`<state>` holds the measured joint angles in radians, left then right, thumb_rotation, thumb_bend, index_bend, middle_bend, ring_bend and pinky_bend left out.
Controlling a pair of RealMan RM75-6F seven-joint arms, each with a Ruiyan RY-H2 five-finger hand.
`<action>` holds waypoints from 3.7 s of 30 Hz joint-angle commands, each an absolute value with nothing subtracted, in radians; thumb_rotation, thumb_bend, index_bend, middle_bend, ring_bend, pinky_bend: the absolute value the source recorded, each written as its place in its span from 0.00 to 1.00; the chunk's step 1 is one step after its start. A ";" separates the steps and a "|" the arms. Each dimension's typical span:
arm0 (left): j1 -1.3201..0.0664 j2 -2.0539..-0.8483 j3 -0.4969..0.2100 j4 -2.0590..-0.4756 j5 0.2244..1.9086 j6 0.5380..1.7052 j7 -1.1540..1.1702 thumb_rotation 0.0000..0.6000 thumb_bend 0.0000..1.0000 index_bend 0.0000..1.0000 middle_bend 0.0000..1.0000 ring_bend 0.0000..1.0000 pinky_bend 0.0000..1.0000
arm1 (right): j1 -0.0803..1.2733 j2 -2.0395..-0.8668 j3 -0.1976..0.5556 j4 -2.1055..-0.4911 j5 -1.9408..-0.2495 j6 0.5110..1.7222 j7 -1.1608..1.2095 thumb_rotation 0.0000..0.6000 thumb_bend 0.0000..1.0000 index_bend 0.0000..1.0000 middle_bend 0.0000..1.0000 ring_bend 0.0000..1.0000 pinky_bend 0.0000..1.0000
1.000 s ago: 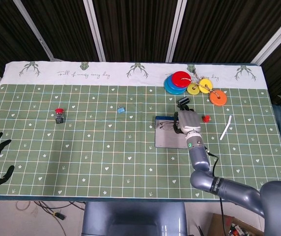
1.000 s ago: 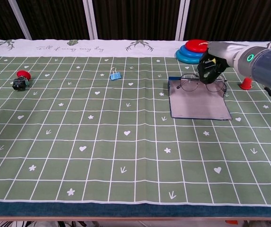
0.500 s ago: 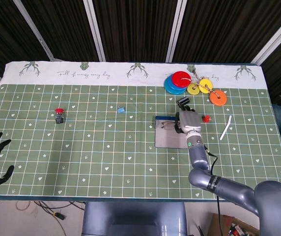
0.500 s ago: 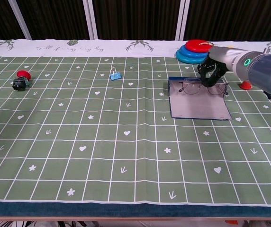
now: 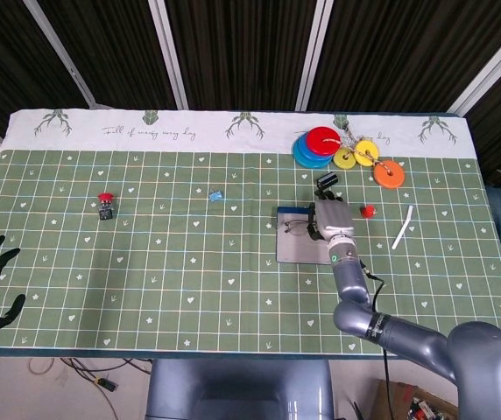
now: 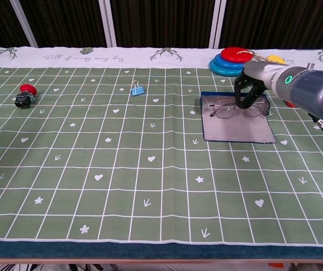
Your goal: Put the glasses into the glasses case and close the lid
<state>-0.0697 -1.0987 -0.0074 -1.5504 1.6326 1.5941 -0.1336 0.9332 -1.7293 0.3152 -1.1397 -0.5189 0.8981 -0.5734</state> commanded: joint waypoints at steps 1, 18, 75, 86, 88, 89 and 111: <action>-0.070 -1.099 -0.007 -1.551 1.632 1.594 -0.134 1.00 0.34 0.14 0.00 0.00 0.00 | 0.939 -1.735 0.322 -1.127 -0.515 0.897 -0.574 1.00 0.60 0.68 0.16 0.12 0.21; -0.071 -1.097 -0.007 -1.552 1.631 1.592 -0.136 1.00 0.34 0.14 0.00 0.00 0.00 | 0.951 -1.754 0.335 -1.086 -0.494 0.867 -0.578 1.00 0.60 0.68 0.16 0.12 0.21; -0.068 -1.099 -0.003 -1.552 1.640 1.598 -0.135 1.00 0.34 0.15 0.00 0.00 0.00 | 0.845 -1.616 0.221 -1.429 -0.583 0.988 -0.601 1.00 0.57 0.25 0.94 1.00 1.00; -0.069 -1.098 -0.004 -1.552 1.638 1.594 -0.135 1.00 0.34 0.15 0.00 0.00 0.00 | 0.852 -1.631 0.217 -1.402 -0.560 0.977 -0.612 1.00 0.59 0.25 0.93 1.00 1.00; -0.069 -1.098 -0.004 -1.552 1.638 1.595 -0.135 1.00 0.34 0.15 0.00 0.00 0.00 | 0.853 -1.633 0.218 -1.396 -0.554 0.974 -0.612 1.00 0.59 0.25 0.93 1.00 1.00; -0.069 -1.098 -0.003 -1.552 1.639 1.595 -0.135 1.00 0.34 0.15 0.00 0.00 0.00 | 0.854 -1.635 0.218 -1.393 -0.551 0.972 -0.613 1.00 0.59 0.25 0.93 1.00 1.00; -0.069 -1.097 -0.004 -1.553 1.635 1.592 -0.136 1.00 0.34 0.15 0.00 0.00 0.00 | 0.870 -1.662 0.230 -1.332 -0.511 0.949 -0.616 1.00 0.59 0.25 0.93 1.00 1.00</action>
